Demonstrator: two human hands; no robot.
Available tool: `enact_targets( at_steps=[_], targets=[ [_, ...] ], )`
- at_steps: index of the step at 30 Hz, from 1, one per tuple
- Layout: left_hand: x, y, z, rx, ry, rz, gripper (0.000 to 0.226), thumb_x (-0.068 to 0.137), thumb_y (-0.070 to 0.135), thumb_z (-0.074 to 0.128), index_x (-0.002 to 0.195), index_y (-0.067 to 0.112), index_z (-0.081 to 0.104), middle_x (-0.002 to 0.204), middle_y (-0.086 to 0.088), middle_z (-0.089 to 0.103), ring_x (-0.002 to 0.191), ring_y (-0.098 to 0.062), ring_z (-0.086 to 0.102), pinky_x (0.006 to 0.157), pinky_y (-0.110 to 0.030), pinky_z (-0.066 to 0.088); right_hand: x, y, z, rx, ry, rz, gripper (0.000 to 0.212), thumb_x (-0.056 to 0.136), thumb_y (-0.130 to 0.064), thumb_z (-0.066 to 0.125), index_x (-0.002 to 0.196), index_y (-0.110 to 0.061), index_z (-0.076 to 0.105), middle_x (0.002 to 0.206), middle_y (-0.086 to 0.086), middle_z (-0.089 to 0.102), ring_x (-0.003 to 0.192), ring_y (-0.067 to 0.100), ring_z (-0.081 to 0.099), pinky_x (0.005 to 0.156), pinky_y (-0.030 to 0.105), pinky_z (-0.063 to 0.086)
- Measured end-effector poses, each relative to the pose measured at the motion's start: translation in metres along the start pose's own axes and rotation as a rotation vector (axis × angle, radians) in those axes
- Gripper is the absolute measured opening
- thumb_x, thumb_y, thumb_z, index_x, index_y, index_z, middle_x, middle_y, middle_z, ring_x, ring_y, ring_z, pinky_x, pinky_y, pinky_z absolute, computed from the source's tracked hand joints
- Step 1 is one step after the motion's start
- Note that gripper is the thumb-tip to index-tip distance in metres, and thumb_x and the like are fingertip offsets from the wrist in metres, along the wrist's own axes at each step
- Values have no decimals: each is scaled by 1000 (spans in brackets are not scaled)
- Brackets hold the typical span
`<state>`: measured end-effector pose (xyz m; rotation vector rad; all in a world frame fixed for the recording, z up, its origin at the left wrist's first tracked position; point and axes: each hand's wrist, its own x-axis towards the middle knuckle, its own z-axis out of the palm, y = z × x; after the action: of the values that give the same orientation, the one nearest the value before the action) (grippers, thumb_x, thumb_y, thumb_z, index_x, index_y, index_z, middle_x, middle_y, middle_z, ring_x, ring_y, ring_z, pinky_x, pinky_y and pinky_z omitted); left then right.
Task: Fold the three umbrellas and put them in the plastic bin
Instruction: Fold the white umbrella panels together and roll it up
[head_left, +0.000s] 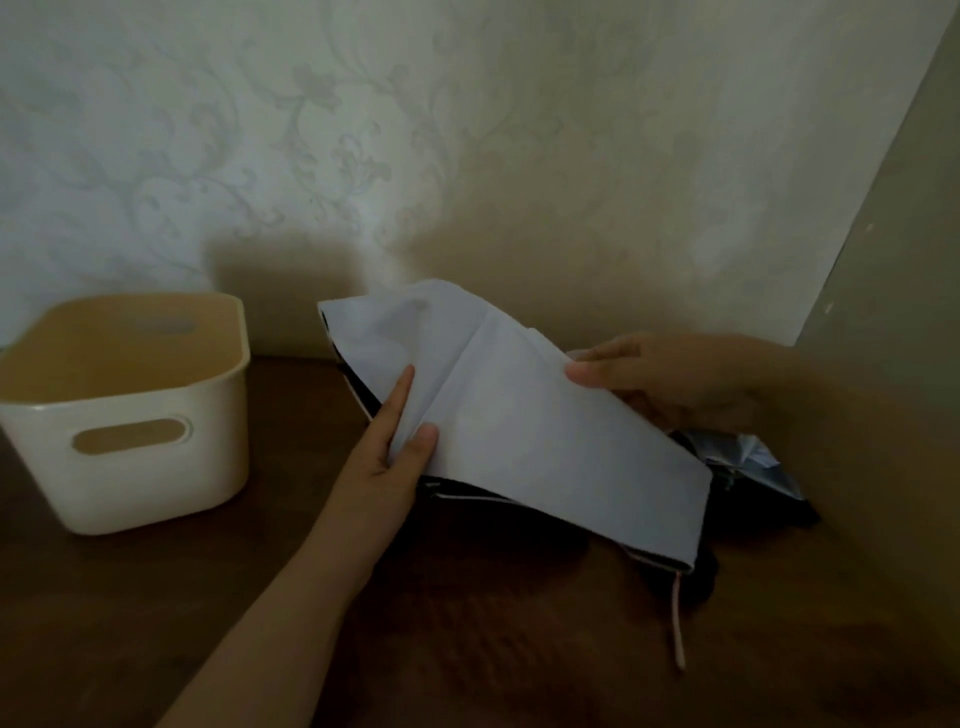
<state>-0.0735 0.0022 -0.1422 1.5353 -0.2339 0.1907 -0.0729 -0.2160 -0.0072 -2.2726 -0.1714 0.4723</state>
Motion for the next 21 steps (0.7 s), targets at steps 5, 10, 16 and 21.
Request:
enact_targets(
  at_steps=[5, 10, 16, 21],
  targets=[
    [-1, -5, -3, 241, -16, 8, 45, 83, 59, 45, 109, 85, 18, 150, 20, 22, 136, -11, 28, 112, -41, 31, 7, -8, 7, 30, 54, -36, 25, 93, -32, 54, 95, -12, 69, 84, 4, 73, 66, 12, 69, 56, 22, 55],
    [2, -20, -8, -19, -19, -94, 40, 97, 34, 42, 135, 45, 36, 142, 10, 32, 133, -18, 35, 99, -31, 37, 11, -8, 6, 428, -45, -166, 28, 97, -27, 44, 98, -13, 68, 86, 1, 73, 74, 14, 70, 62, 25, 56],
    [15, 1, 13, -356, 117, -408, 94, 67, 74, 13, 142, 23, 37, 143, -23, 41, 126, -47, 40, 100, -53, 35, 7, -14, 17, 756, -258, -332, 27, 81, -7, 51, 88, -13, 76, 87, 5, 74, 72, 14, 72, 57, 23, 58],
    [0, 4, 17, -268, -24, -337, 98, 57, 77, 32, 141, 27, 34, 138, -7, 47, 101, -25, 54, 75, -37, 46, 28, -15, 19, 513, -18, -409, 39, 91, 15, 36, 106, -16, 55, 119, -1, 62, 103, 13, 64, 94, 27, 50]
  ],
)
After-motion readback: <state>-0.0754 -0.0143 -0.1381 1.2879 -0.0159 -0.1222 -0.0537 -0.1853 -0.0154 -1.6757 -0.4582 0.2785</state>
